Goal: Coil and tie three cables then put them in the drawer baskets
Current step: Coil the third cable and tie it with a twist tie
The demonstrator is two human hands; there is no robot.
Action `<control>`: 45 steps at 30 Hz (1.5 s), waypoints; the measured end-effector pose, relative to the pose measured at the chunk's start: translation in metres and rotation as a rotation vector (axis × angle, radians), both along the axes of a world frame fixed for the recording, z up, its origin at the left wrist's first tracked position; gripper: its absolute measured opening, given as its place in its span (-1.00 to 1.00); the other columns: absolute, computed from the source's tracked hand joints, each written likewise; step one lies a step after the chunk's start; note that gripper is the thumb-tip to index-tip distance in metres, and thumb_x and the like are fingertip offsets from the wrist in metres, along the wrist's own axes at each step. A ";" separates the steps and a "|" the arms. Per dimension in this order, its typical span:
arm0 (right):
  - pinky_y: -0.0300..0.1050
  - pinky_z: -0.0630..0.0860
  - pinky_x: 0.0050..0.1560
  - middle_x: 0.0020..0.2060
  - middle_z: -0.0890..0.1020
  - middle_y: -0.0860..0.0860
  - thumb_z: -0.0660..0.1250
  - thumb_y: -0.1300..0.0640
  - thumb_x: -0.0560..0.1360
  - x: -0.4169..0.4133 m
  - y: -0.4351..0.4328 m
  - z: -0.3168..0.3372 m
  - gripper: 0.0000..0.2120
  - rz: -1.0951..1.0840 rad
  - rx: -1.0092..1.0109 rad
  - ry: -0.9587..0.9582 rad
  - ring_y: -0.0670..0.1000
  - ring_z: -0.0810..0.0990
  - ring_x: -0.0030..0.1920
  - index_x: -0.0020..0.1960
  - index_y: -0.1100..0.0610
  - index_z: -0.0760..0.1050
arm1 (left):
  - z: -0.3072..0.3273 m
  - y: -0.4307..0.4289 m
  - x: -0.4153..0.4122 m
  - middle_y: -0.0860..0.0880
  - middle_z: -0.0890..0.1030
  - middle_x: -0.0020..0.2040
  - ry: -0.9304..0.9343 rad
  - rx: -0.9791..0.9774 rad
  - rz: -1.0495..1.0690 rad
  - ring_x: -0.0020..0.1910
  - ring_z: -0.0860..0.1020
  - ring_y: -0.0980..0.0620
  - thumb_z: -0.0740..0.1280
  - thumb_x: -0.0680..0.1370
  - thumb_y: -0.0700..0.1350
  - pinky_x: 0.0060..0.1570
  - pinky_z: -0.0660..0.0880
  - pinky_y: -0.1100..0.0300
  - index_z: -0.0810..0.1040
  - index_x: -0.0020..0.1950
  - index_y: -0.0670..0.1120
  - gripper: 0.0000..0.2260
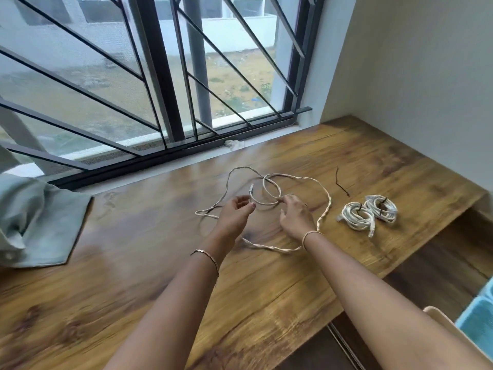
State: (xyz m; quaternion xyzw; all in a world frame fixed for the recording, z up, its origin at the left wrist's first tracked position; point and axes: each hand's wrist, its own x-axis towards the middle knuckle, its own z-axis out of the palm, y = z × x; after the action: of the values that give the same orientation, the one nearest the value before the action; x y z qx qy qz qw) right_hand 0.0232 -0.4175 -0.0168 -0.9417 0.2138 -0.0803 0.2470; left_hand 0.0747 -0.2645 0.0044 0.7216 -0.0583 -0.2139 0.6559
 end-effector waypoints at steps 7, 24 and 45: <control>0.00 0.41 0.25 0.29 0.42 0.04 0.18 0.28 0.50 0.023 -0.023 -0.003 -0.55 0.143 -0.074 0.080 0.14 0.41 0.27 0.28 -0.11 0.48 | -0.014 -0.026 0.019 -0.09 0.47 0.31 -0.210 0.338 -0.022 0.35 0.40 -0.04 0.28 0.55 -0.25 0.36 0.33 0.07 0.41 0.37 -0.12 -0.62; 0.02 0.52 0.03 -0.01 0.63 0.05 0.27 0.20 0.47 0.051 -0.064 -0.014 -0.73 0.254 -0.216 0.023 0.13 0.55 0.08 0.14 0.00 0.50 | -0.022 -0.047 0.055 -0.01 0.49 0.29 -0.800 1.052 -0.325 0.31 0.41 -0.04 0.22 0.61 0.02 0.16 0.30 0.06 0.58 0.14 -0.03 -0.77; 0.01 0.52 0.05 0.11 0.53 0.04 0.26 0.24 0.47 0.059 -0.043 0.003 -0.72 0.231 -0.124 -0.078 0.14 0.55 0.10 0.14 0.01 0.51 | -0.004 -0.020 0.061 -0.09 0.64 -0.02 -0.846 0.759 -0.246 0.00 0.56 -0.11 0.33 0.55 -0.09 -0.01 0.45 0.08 0.59 -0.02 -0.08 -0.91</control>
State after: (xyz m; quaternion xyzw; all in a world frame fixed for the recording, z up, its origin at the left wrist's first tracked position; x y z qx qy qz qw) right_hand 0.0819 -0.4603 -0.0136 -0.9697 0.0887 -0.1012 0.2041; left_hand 0.1358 -0.2844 0.0004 0.9168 -0.3180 0.0125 0.2413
